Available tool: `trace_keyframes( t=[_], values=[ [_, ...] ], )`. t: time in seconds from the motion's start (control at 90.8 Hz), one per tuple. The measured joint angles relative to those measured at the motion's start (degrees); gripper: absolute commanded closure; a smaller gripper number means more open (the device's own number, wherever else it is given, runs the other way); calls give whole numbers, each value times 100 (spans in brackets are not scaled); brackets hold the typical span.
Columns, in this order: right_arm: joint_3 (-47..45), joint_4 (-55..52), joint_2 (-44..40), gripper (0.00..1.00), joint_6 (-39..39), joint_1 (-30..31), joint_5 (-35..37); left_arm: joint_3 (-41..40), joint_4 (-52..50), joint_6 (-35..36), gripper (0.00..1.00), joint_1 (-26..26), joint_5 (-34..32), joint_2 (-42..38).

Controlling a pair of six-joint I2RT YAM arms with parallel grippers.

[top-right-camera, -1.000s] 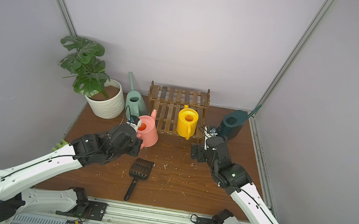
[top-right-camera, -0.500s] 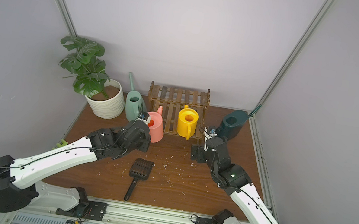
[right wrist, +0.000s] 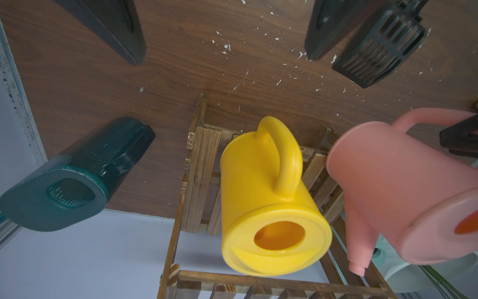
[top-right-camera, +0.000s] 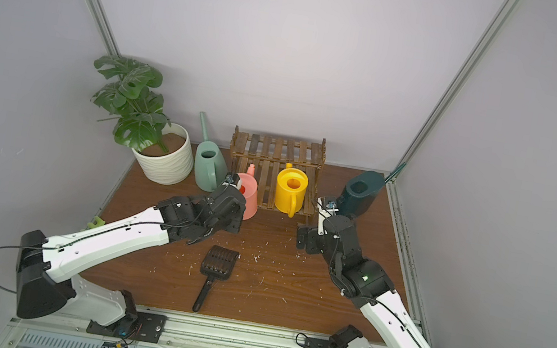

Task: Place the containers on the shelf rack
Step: 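Place the container on the shelf.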

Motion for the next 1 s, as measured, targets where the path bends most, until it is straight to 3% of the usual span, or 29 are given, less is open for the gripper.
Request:
trace_keyframes(
  t=[1.002],
  values=[
    [0, 192, -205, 1, -37, 0, -48, 1268, -671, 76, 93, 50, 28, 988]
  ],
)
